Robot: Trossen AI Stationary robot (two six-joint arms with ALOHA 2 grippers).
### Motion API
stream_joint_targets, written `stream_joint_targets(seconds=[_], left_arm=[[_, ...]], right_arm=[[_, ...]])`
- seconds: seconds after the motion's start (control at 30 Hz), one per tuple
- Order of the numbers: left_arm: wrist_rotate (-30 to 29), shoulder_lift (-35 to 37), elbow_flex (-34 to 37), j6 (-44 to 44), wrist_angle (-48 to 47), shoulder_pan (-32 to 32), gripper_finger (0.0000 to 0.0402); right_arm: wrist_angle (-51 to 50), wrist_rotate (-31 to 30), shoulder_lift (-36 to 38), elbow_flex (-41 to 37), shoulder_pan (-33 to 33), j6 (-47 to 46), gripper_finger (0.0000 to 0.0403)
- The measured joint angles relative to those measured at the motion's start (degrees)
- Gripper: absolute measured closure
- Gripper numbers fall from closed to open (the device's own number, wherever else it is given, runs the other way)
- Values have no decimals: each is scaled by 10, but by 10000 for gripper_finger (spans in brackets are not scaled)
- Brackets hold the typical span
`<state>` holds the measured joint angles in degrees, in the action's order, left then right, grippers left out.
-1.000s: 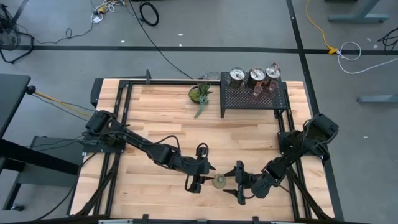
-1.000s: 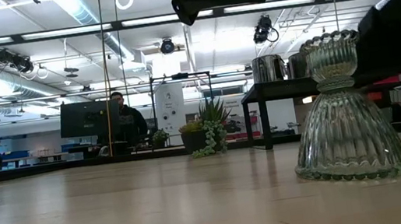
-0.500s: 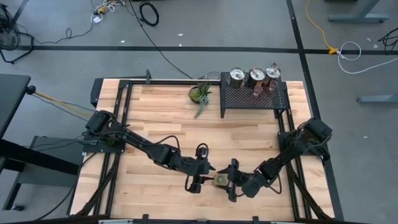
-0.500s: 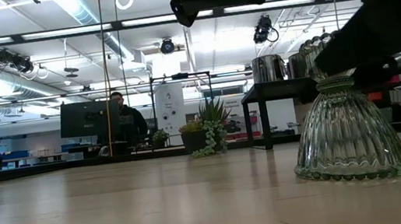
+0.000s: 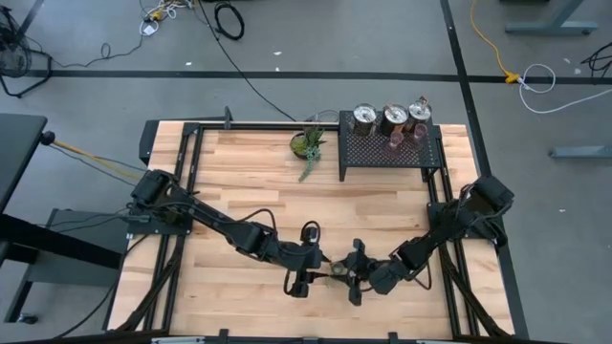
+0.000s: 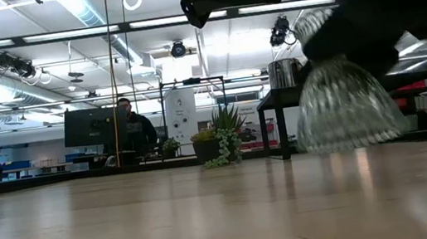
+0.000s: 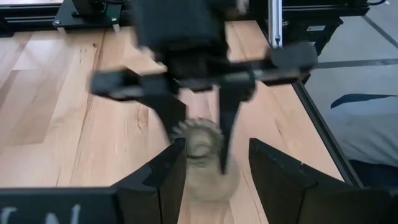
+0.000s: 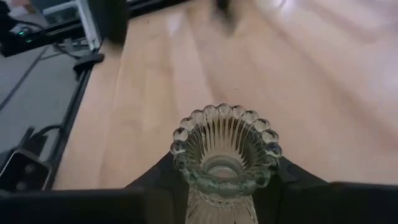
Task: Pick & Place candle stick holders
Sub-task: Align the green glass candle holder with the pink glass candle holders on the shelf
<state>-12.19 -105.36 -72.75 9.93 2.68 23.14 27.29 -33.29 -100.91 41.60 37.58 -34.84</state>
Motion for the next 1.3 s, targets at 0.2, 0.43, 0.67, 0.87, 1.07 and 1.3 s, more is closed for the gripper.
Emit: stream_joint_targets(seconds=[0.2, 0.43, 0.67, 0.87, 1.07, 1.3], left_arm=[[0, 0, 0, 0, 0, 0, 225], [0, 0, 0, 14, 1, 0, 225], [0, 0, 0, 20, 1, 0, 225], [0, 0, 0, 27, 1, 2, 225], [0, 0, 0, 27, 1, 8, 225], [0, 0, 0, 26, 1, 8, 225]], right_arm=[[-124, -51, 120, 0, -28, 50, 286], [-220, -193, 282, 0, -85, 146, 286], [-229, -216, 379, 0, -203, 223, 286], [-239, -154, 383, 0, -312, 227, 286], [-254, -127, 381, -1, -401, 229, 286], [-241, -78, 380, -31, -476, 205, 286]])
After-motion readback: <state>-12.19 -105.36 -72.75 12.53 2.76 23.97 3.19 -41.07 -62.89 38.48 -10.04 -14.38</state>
